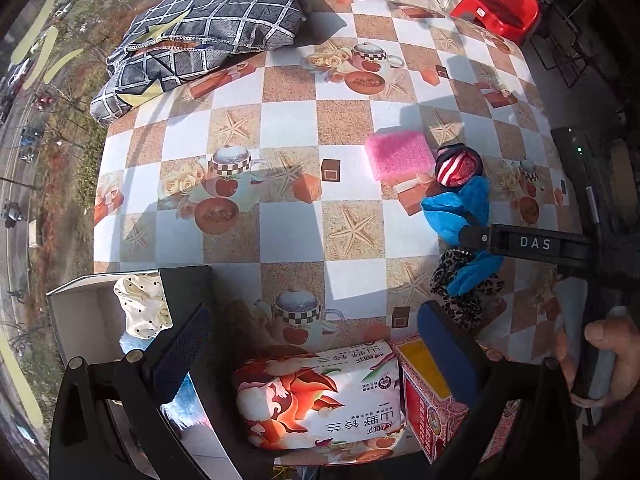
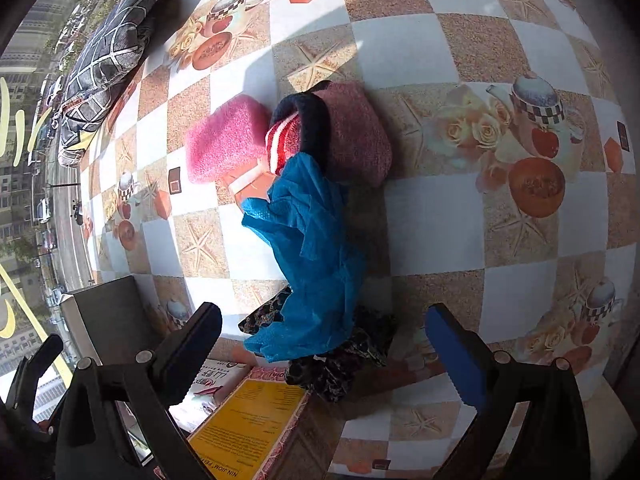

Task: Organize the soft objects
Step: 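Withdraw both tools from the box toward the remaining pile, then grasp the pink sponge with the left tool while the right grasps the blue cloth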

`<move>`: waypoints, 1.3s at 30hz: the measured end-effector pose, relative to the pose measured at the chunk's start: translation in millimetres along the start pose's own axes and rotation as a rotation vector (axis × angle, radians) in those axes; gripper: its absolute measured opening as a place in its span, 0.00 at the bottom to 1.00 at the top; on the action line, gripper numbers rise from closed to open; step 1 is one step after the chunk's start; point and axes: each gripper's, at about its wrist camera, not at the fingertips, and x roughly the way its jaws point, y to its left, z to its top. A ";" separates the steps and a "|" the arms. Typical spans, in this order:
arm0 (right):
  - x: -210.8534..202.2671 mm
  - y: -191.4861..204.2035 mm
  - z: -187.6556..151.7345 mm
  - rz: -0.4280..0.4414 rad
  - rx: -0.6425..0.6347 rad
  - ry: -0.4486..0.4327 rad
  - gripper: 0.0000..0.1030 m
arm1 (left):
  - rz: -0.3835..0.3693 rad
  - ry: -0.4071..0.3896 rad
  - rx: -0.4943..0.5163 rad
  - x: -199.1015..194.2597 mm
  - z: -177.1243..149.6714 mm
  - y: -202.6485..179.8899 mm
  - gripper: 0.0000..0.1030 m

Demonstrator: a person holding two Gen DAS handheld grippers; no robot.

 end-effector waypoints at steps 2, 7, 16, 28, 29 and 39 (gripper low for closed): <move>12.7 1.3 7.7 -0.022 -0.015 0.006 0.99 | 0.005 0.006 0.013 4.8 11.1 -4.7 1.00; 35.0 -3.9 9.9 -0.153 -0.079 0.018 0.99 | -0.001 0.029 0.032 25.9 48.1 -22.0 1.00; 15.3 -108.5 -6.2 -0.218 0.082 -0.016 0.99 | -0.029 0.085 0.044 70.1 101.2 -55.6 1.00; -23.2 -157.9 -44.5 -0.091 0.148 -0.112 0.99 | -0.085 0.160 -0.060 123.8 143.8 -61.6 1.00; -25.5 -156.7 -48.2 -0.086 0.145 -0.121 0.99 | -0.092 0.165 -0.072 126.1 144.7 -61.2 1.00; -38.5 -146.7 -53.2 -0.074 0.120 -0.139 0.99 | -0.078 0.209 -0.116 150.7 149.7 -68.8 1.00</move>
